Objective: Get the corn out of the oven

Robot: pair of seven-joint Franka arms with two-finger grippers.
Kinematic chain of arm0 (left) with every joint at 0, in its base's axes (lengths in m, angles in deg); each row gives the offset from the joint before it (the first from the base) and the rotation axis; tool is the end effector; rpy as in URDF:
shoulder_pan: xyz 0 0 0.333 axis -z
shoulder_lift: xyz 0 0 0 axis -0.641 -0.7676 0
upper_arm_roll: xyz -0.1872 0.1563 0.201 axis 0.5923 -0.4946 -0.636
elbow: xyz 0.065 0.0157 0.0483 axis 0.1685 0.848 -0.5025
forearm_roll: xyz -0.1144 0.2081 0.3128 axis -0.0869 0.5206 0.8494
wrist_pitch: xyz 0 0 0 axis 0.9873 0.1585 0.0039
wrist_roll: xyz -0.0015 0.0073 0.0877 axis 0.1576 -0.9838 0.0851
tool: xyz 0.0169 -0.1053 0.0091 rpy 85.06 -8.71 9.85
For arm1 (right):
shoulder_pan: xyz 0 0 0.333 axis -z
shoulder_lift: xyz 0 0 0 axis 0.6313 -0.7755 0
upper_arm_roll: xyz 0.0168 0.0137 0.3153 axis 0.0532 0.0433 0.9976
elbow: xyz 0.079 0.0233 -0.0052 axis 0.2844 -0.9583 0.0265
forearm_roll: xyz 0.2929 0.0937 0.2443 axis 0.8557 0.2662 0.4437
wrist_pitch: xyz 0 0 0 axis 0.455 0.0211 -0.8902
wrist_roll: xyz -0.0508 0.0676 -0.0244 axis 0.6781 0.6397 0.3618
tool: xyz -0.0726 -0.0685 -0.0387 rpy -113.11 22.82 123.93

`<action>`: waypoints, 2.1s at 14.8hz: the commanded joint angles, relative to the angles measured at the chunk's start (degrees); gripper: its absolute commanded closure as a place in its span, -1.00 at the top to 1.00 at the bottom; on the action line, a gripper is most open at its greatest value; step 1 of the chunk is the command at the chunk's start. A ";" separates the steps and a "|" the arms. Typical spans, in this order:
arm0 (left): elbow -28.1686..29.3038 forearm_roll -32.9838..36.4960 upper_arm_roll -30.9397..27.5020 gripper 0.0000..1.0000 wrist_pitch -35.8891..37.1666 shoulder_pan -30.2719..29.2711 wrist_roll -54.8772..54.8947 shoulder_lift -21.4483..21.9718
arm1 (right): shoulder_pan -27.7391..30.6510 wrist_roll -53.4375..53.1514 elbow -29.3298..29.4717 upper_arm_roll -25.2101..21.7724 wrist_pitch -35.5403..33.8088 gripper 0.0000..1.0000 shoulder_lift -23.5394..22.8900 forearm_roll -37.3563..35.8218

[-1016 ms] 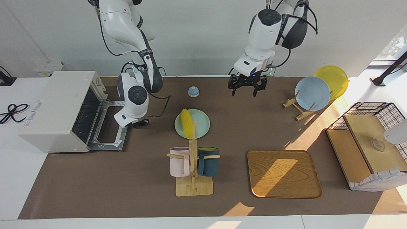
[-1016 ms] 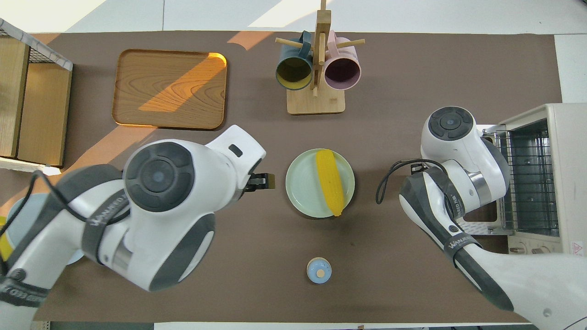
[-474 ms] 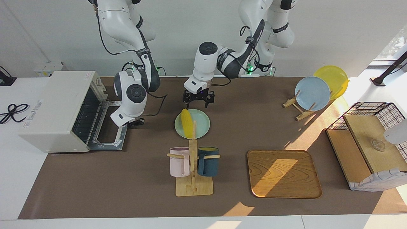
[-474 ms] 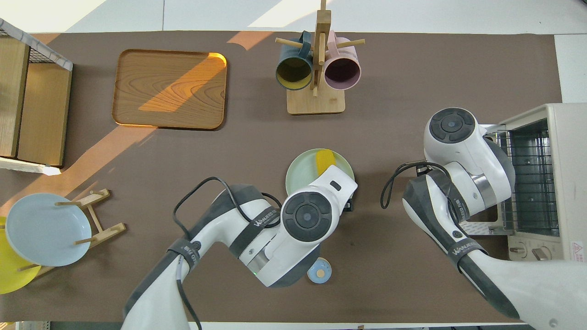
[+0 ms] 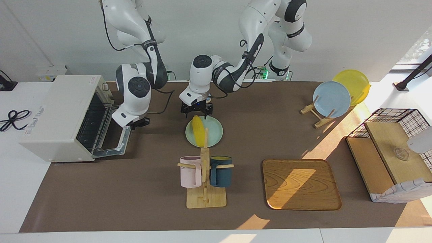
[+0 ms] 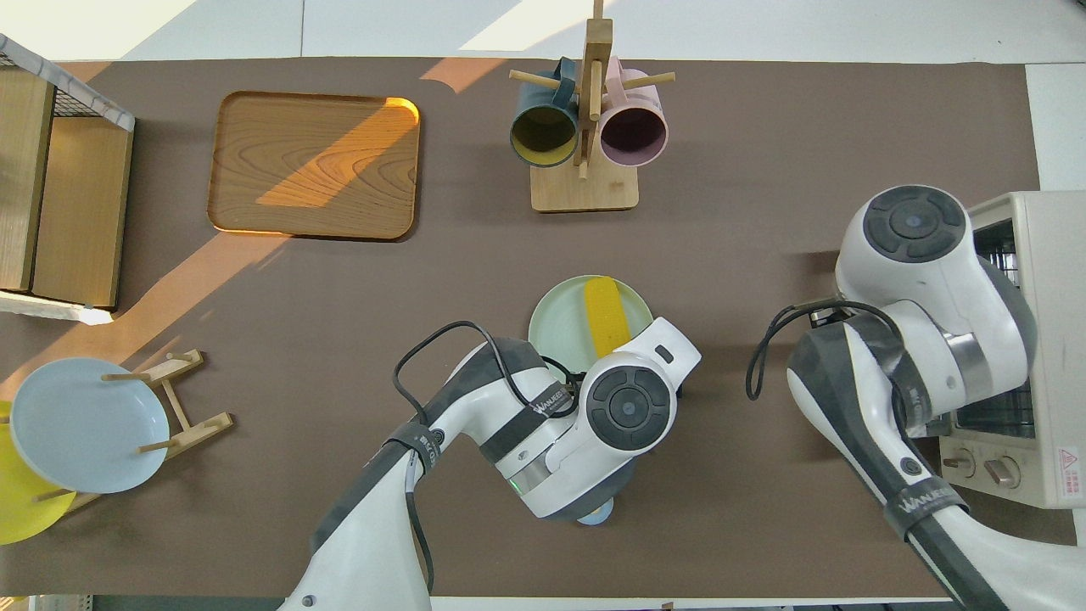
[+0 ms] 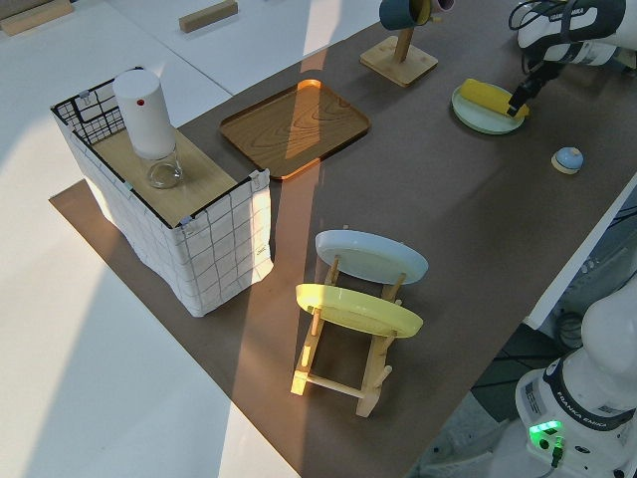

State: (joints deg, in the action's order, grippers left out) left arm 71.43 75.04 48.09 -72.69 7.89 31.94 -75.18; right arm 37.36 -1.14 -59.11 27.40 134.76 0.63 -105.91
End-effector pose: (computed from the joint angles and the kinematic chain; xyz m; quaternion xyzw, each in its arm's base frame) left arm 0.3840 -0.5392 0.3223 0.9960 -0.0557 0.0338 0.0616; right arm 0.5345 0.0359 0.3883 0.9798 0.0641 -0.0810 0.1715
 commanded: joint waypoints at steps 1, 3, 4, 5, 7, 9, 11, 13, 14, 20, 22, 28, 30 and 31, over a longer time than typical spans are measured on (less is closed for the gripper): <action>-0.48 4.06 -0.95 1.00 -1.82 0.33 -0.21 -0.81 | 7.04 8.09 -0.32 -0.95 -1.96 -1.00 1.63 -3.09; -0.56 4.51 -0.95 1.00 -2.97 0.32 -0.29 -1.43 | 8.63 10.82 -0.23 -0.86 -2.40 -1.00 3.03 -2.83; -0.56 4.69 -1.04 1.00 -2.97 0.50 -0.29 -1.52 | 9.34 12.05 -0.23 -0.86 -2.84 -1.00 3.83 -2.39; -0.65 5.04 -1.04 1.00 -3.14 0.50 -0.29 -1.52 | 9.78 13.11 -0.14 -0.86 -3.71 -1.00 4.71 -2.30; -0.74 5.13 -1.04 1.00 -4.02 -0.03 -0.21 -1.52 | 10.66 15.04 -0.06 -0.86 -5.03 -1.00 6.29 -2.12; -1.53 5.13 -1.04 1.00 -5.34 -1.34 -0.12 -2.30 | 10.31 15.49 1.86 -0.77 -7.31 -1.00 8.22 -1.43; -1.53 5.13 -1.04 1.00 -5.78 -1.44 -0.12 -2.66 | 9.96 15.40 7.82 -0.77 -11.96 -1.00 8.49 5.05; -1.27 5.13 -1.04 1.00 -6.39 -1.52 -0.12 -2.84 | 9.78 15.58 15.55 -0.60 -16.97 -1.00 8.23 11.47; -1.27 5.13 -1.04 1.00 -6.83 -2.13 -0.12 -3.10 | 9.70 15.49 17.33 -0.34 -18.47 -1.00 8.14 14.02; -1.00 5.21 -1.13 0.16 -6.93 -2.58 -0.03 -3.45 | 6.28 15.14 18.22 -0.16 -20.15 -1.00 7.71 18.01; -1.44 5.21 -1.13 -0.42 -6.05 -2.49 -0.03 -3.45 | 6.27 15.05 21.81 -0.16 -22.51 -1.00 4.91 18.27; -2.50 5.13 -1.13 -1.00 -0.18 -4.06 0.32 -1.27 | 4.60 10.23 25.70 0.10 -27.10 0.25 1.55 18.44; -2.32 5.04 -0.87 -1.00 5.26 -7.39 3.03 2.42 | 4.33 10.04 26.66 0.28 -27.01 1.00 1.29 19.32; -2.24 4.69 -0.69 -1.00 7.81 -9.06 4.96 4.18 | 4.51 10.13 27.36 0.19 -27.36 1.00 1.11 19.93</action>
State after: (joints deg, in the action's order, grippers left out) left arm 68.51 78.53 46.73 -70.83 2.71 33.75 -75.88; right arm 41.48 9.77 -33.95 27.45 108.99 2.26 -88.13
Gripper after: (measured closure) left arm 0.436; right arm 0.617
